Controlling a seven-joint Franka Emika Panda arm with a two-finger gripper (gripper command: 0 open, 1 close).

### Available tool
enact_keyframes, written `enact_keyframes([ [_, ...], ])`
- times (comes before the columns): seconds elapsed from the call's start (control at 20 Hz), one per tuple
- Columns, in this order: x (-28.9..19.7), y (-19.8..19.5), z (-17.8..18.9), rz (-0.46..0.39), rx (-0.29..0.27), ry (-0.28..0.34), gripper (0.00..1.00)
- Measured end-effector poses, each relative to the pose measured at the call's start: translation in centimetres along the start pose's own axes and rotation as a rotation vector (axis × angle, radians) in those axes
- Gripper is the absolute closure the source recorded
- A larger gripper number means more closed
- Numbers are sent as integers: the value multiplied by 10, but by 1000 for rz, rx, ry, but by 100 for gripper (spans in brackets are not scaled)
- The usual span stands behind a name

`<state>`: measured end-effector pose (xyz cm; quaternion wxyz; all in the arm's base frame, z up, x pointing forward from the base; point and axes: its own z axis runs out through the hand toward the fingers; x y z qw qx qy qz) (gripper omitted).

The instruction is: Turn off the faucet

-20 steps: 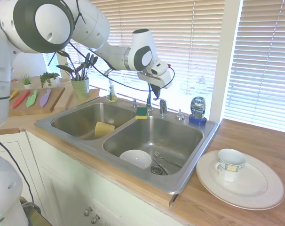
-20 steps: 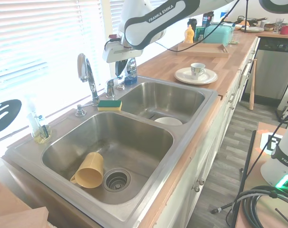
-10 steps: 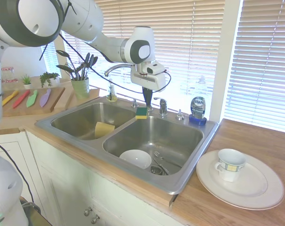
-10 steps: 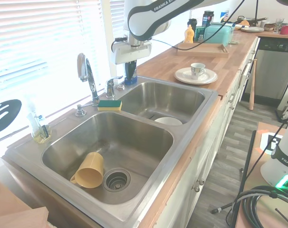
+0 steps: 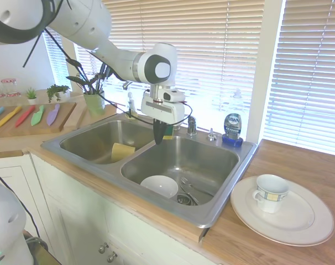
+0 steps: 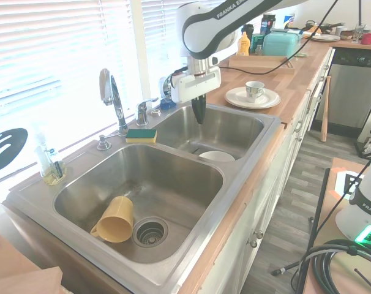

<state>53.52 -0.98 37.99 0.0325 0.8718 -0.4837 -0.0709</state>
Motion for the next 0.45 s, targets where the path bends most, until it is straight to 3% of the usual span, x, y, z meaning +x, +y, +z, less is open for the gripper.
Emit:
enact_keyframes([
  [0.1,-17,18,0,-11,-4,0,100],
  [0.15,-24,27,0,-16,-2,3,0],
  [0.45,-48,56,-2,-29,23,27,0],
])
